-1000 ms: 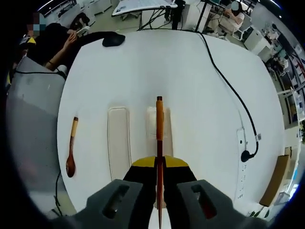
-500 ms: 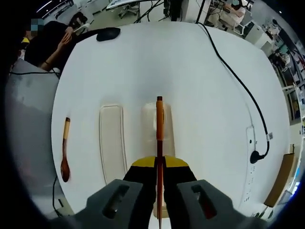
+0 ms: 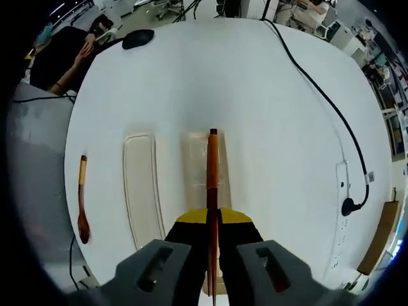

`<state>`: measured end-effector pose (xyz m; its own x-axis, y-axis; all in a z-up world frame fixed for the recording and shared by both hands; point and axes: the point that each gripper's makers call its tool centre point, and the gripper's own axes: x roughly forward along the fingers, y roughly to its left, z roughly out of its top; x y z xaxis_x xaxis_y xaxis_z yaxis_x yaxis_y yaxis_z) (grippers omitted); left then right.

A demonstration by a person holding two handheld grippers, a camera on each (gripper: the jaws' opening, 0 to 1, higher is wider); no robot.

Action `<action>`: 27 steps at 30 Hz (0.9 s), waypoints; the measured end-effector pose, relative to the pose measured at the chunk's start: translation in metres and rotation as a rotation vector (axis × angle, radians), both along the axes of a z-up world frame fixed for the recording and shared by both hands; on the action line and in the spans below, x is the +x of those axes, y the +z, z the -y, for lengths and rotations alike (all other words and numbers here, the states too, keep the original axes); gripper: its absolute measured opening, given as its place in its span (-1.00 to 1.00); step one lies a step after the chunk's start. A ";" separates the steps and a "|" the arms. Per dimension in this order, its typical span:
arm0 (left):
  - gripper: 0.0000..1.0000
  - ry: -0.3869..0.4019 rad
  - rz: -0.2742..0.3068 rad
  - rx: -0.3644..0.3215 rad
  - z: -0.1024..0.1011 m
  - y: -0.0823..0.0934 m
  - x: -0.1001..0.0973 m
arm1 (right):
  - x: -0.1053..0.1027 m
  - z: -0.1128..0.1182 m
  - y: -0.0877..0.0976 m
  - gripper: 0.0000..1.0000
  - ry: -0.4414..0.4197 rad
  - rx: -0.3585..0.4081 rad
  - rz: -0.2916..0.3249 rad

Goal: Arrange the utensils inside the cutlery case until each visible utensil rests in its matching compartment.

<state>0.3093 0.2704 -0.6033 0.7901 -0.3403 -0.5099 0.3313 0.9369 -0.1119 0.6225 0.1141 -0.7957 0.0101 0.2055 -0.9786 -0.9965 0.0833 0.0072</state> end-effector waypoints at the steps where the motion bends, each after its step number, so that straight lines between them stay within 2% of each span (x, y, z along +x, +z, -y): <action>1: 0.43 -0.001 0.002 -0.001 0.000 0.001 0.001 | 0.000 0.000 0.000 -0.99 -0.002 0.002 -0.002; 4: 0.43 -0.001 0.009 0.003 -0.001 0.004 0.003 | -0.007 0.000 -0.001 -0.99 -0.006 -0.006 -0.001; 9: 0.43 0.009 0.006 0.002 -0.003 0.003 0.001 | 0.001 0.000 -0.009 -0.99 -0.012 -0.004 -0.012; 19: 0.43 0.032 -0.005 0.013 -0.012 -0.001 -0.001 | -0.010 -0.002 -0.011 -0.98 0.009 -0.018 -0.010; 20: 0.43 0.033 -0.005 0.013 -0.013 0.000 0.000 | -0.007 -0.002 -0.012 -0.98 0.015 -0.013 0.008; 27: 0.42 0.035 -0.008 0.015 -0.012 -0.001 0.000 | -0.002 0.000 -0.018 -1.00 0.005 -0.011 -0.012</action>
<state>0.3096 0.2823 -0.6047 0.7972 -0.3050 -0.5210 0.2976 0.9494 -0.1004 0.6205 0.1143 -0.8140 -0.0029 0.1945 -0.9809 -0.9968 0.0782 0.0185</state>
